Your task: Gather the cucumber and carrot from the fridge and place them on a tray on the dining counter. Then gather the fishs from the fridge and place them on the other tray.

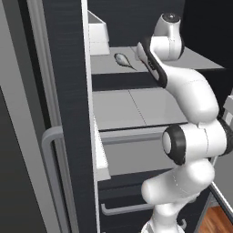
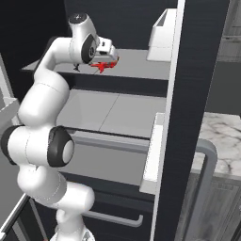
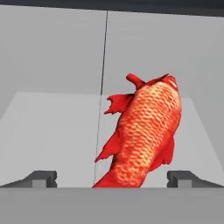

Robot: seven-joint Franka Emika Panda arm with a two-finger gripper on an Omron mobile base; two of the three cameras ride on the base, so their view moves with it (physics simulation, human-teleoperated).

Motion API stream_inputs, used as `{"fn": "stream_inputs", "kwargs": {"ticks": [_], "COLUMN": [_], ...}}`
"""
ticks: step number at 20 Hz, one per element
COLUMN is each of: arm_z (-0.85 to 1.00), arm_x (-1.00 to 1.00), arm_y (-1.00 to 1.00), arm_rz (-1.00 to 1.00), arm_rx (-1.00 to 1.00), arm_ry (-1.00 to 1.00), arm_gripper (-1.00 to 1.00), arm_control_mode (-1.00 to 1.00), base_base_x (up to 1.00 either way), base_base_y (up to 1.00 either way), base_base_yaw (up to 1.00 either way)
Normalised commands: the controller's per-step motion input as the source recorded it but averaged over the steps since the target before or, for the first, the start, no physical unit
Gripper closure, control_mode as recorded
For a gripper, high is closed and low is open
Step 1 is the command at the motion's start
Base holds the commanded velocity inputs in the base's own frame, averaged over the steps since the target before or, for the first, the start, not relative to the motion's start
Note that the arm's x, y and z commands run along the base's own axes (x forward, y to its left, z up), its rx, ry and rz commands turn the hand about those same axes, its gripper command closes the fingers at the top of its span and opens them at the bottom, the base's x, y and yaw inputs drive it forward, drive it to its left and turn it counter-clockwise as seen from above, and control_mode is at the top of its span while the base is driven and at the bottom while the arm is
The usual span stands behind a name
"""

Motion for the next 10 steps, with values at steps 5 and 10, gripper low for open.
{"fn": "stream_inputs", "kwargs": {"ticks": [5, 10], "arm_z": [-0.06, -0.04], "arm_x": [0.57, 0.17], "arm_y": [0.0, -0.09], "arm_rz": [-0.01, -0.02], "arm_rx": [0.0, 0.0], "arm_ry": [0.06, 0.04], "arm_gripper": [-1.0, -1.0], "arm_control_mode": [-1.0, -1.0], "base_base_x": [0.0, 0.0], "base_base_y": [0.0, 0.0], "base_base_yaw": [0.0, 0.0]}}
